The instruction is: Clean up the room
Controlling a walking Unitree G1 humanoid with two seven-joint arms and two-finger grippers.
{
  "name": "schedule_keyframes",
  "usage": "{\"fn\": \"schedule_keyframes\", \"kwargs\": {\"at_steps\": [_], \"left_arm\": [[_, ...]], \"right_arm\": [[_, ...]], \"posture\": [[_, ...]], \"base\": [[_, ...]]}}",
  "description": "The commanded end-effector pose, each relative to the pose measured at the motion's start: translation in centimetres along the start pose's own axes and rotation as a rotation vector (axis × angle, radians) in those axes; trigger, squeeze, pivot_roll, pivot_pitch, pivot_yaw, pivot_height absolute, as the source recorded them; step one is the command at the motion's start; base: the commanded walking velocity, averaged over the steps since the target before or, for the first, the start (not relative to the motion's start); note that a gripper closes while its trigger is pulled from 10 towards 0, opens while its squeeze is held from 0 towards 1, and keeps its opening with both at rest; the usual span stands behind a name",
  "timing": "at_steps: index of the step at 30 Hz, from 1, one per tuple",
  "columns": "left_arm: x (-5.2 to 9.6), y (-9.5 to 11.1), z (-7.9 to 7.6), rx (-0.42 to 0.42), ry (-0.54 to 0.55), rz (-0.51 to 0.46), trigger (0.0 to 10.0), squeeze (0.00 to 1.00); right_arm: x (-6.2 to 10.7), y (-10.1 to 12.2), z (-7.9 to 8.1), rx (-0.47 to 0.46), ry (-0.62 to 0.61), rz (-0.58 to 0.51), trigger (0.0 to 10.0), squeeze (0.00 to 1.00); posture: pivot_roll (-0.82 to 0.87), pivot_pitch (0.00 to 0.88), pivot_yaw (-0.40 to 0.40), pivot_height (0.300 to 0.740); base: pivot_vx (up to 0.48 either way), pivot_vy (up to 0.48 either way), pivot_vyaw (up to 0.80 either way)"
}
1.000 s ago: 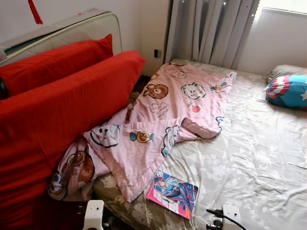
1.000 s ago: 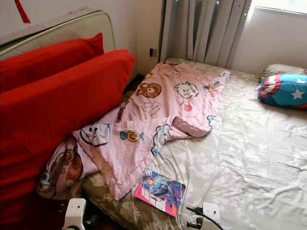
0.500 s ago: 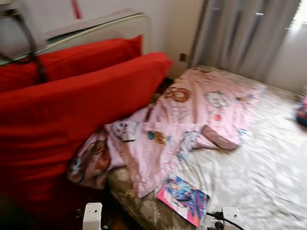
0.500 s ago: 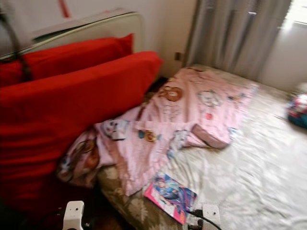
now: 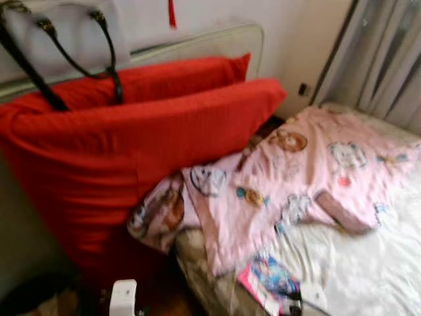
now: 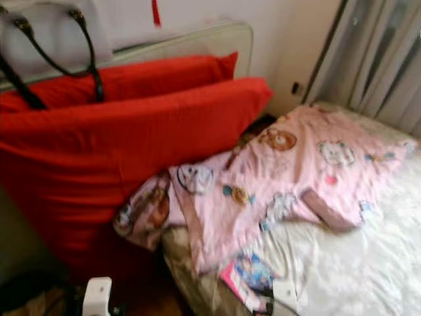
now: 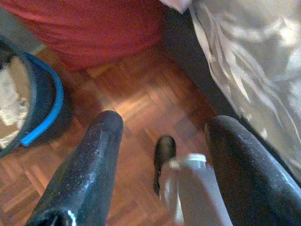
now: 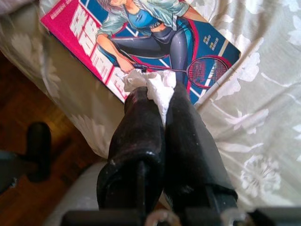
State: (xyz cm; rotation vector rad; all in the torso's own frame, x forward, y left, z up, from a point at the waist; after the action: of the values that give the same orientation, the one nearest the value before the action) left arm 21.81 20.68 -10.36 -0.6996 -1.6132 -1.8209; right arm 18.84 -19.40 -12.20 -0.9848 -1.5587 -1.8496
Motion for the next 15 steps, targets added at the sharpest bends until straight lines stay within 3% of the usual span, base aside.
{"fn": "schedule_keyframes", "kwargs": {"at_steps": [1, 8, 15], "left_arm": [[0.22, -1.05, -0.36, 0.018, -0.009, 0.034, 10.0, 0.00], [0.17, -0.92, -0.38, 0.021, -0.007, 0.034, 10.0, 0.00], [0.18, -1.07, -0.66, 0.022, -0.011, 0.042, 10.0, 0.00]], "right_arm": [[0.00, 0.01, -0.14, -0.001, -0.003, 0.002, 10.0, 0.00], [-0.02, 0.09, -0.21, -0.002, -0.004, 0.004, 10.0, 0.00], [-0.08, 0.24, -0.17, -0.019, -0.006, 0.005, 10.0, 0.00]], "posture": [[0.00, 0.000, -0.071, 0.740], [0.00, 0.000, -0.079, 0.740], [0.00, 0.000, -0.080, 0.740]], "base": [[0.000, 0.000, 0.80], [0.000, 0.000, 0.72], [0.000, 0.000, 0.00]]}}
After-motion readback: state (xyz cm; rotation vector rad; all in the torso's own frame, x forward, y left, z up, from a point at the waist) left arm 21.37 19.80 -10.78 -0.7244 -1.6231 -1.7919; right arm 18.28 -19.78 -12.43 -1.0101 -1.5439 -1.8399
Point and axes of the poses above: a point about 5 cm out from each wrist's last joint towards the gripper, its own x axis pointing back from the gripper into the wrist, its own y axis along the axis of the wrist's last joint, z = x × y, the point moved 4 cm from there along -x, pointing out of the wrist towards the gripper, and after that the axes turned 7 degrees about -x, right-handed, at the moved point
